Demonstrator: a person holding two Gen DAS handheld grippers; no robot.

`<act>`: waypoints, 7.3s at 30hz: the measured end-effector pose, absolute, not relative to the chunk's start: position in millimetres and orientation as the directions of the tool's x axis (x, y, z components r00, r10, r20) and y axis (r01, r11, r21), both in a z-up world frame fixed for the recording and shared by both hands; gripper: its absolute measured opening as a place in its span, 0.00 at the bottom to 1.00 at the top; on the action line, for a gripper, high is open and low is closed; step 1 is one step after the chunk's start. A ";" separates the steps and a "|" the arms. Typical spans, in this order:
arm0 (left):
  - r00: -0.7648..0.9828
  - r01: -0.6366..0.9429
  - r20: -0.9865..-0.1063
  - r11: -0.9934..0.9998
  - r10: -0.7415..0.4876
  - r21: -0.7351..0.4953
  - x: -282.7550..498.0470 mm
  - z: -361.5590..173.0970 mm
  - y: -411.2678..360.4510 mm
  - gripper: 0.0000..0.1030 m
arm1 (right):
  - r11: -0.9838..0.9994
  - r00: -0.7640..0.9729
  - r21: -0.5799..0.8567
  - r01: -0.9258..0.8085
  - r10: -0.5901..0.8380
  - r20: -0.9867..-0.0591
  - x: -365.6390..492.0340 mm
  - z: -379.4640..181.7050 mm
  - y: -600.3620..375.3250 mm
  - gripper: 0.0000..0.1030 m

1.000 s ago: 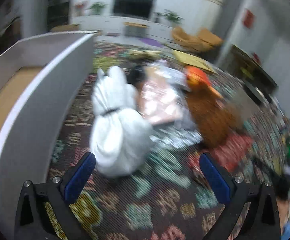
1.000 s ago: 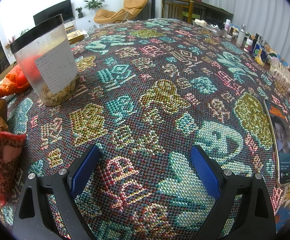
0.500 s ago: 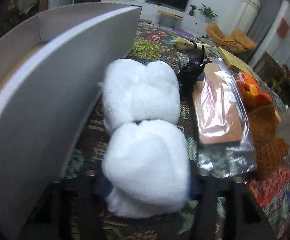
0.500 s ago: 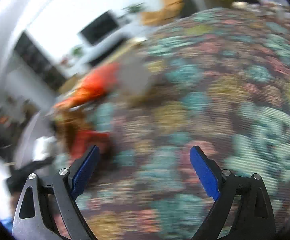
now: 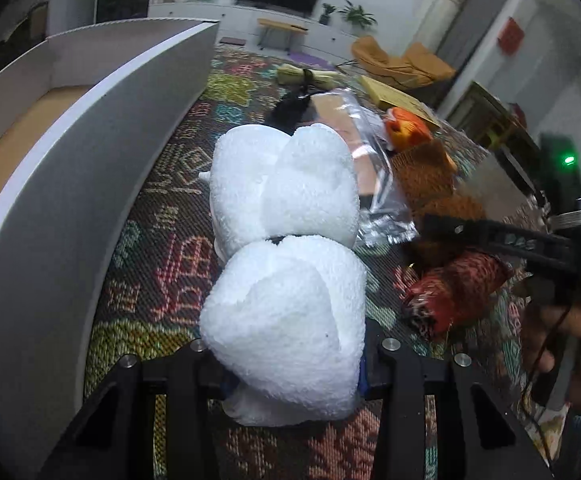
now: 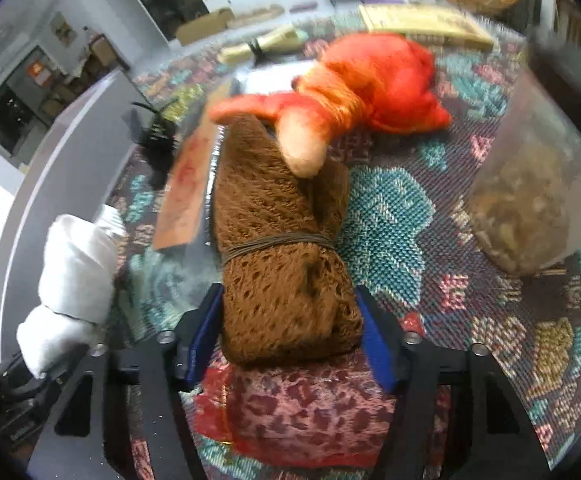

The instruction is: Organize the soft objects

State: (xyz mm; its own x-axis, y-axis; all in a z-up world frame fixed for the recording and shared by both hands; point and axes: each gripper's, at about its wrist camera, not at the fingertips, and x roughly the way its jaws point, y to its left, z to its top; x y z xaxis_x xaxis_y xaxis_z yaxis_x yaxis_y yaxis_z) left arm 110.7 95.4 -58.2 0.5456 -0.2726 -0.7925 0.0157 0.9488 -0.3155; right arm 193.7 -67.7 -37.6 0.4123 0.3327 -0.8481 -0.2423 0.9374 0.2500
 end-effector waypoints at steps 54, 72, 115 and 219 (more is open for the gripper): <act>0.688 -0.162 -0.726 0.974 -0.004 -0.158 24.2 59.9 205.8 0.39 | 0.862 0.572 0.304 -0.406 0.499 -0.651 109.9 153.4 -19.3 0.60; 0.632 -0.422 -0.701 0.905 0.330 0.046 -10.6 51.5 283.5 0.91 | 0.783 0.458 0.353 -0.512 0.596 -0.659 96.7 92.0 127.4 0.76; 0.589 0.110 -0.788 0.984 -0.179 -0.141 84.0 -71.8 40.7 0.91 | 0.986 0.598 0.034 0.164 -0.072 -0.798 150.4 -20.2 -256.4 0.51; 0.576 0.121 -0.813 0.993 -0.082 -0.014 95.6 -92.5 31.0 1.00 | 0.885 0.522 -0.032 0.464 -0.303 -0.797 77.8 -74.0 -274.3 0.87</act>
State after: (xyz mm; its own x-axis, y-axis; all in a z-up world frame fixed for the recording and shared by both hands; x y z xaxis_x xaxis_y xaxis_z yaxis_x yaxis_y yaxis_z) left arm 95.6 31.0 -92.5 0.5762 -0.0817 -0.8132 0.1206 0.9926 -0.0143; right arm 77.8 -274.3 -74.1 0.5221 -0.3025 -0.7974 0.4637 0.8854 -0.0323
